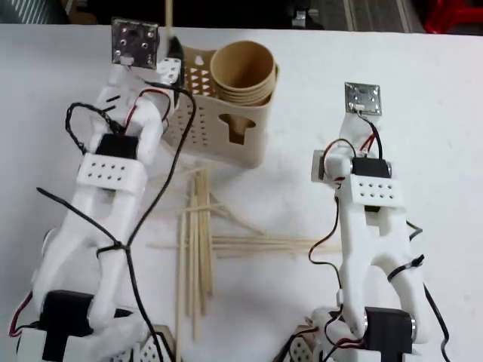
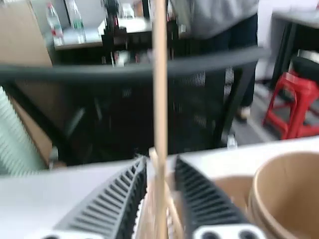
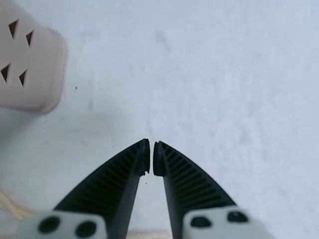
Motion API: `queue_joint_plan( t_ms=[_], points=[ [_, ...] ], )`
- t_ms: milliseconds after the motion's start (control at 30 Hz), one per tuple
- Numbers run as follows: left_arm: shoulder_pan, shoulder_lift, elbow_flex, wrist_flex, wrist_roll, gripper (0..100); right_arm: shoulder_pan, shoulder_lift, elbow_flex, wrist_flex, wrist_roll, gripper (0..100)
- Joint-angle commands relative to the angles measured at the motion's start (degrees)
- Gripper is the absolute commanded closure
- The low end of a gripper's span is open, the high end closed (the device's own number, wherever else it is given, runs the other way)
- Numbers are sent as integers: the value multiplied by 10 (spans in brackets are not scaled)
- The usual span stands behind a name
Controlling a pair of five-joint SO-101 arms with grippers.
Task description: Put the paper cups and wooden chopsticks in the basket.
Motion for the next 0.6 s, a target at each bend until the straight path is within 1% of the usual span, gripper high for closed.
queue_joint_plan(
  t_ms=[0, 267, 433, 567],
  points=[
    [-5, -38, -43, 83, 4, 823, 5, -20, -4, -8, -4, 967],
    [-6, -179, -40, 209, 2, 823, 5, -20, -4, -8, -4, 967],
    [-41, -255, -32, 308, 2, 823, 5, -20, -4, -8, -4, 967],
    [-73, -308, 30, 330, 1, 823, 5, -19, -4, -8, -4, 967]
  ],
)
